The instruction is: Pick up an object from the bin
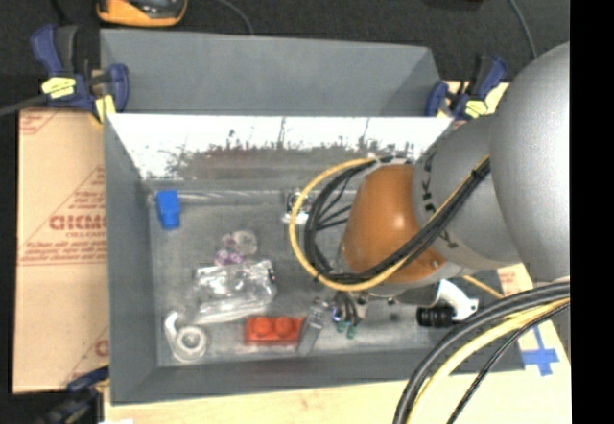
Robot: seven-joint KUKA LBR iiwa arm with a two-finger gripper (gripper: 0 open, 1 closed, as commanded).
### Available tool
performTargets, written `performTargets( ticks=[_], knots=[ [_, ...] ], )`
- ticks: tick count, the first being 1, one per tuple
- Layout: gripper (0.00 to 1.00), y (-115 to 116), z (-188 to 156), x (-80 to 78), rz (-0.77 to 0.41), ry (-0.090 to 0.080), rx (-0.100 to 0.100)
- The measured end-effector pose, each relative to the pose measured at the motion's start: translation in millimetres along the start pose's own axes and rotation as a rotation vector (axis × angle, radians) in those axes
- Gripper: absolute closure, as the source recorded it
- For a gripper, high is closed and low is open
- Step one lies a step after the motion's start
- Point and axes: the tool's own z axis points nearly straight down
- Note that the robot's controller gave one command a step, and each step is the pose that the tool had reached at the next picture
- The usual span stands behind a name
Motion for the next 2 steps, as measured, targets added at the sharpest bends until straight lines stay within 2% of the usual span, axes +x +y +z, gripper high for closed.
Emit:
performTargets(
  ticks=[1, 2],
  knots=[
    [1.00, 2, -1, -0.4, -0.001, -0.001, -0.004],
    [1.00, -3, -187, -2.7, -0.032, -0.009, -0.001]
  ],
)
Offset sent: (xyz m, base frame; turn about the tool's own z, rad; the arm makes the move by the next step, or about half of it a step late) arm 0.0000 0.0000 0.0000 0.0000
